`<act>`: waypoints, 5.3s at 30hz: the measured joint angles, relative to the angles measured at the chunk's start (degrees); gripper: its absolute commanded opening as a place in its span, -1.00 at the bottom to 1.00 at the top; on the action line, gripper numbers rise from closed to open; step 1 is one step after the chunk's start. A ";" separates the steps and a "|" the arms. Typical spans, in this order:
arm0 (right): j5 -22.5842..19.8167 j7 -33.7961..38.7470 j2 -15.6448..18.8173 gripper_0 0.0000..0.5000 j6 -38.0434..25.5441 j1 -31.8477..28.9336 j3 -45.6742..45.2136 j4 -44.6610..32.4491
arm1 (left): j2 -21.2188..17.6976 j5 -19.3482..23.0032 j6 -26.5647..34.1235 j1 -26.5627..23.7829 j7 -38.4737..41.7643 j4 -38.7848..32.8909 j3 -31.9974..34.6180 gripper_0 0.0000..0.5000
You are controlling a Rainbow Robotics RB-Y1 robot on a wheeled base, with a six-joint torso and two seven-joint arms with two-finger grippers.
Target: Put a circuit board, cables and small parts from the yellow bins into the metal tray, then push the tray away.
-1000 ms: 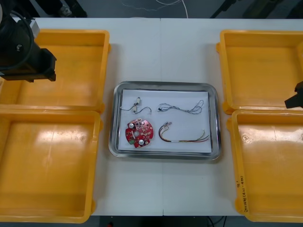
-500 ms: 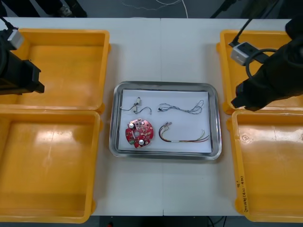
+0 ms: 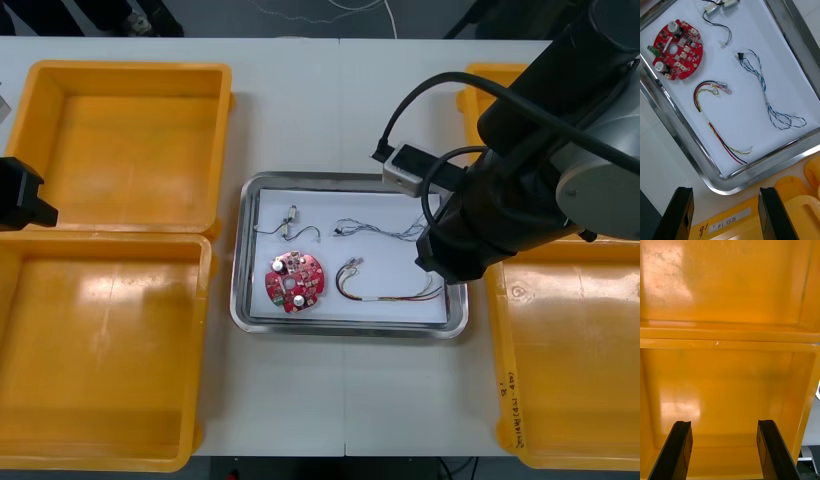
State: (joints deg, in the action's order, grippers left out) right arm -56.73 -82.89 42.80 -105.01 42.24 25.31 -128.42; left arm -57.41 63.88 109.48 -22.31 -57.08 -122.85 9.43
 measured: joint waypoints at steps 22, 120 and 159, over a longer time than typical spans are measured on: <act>8.66 -10.90 -3.34 1.00 7.69 3.46 18.51 -3.83 | -1.28 2.22 -1.90 11.15 -0.87 -7.13 8.06 1.00; 30.66 -7.77 -6.92 1.00 24.97 5.49 45.58 12.45 | -1.30 4.29 -2.53 12.34 -0.93 -8.28 9.05 1.00; 34.71 -3.73 -9.59 -0.79 22.18 4.61 47.34 12.45 | -1.30 4.29 -2.53 12.34 -1.11 -8.28 9.05 1.00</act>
State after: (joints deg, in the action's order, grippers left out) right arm -22.03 -86.62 33.21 -82.83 46.85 72.65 -115.97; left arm -58.72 68.18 106.95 -9.97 -58.19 -131.13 18.48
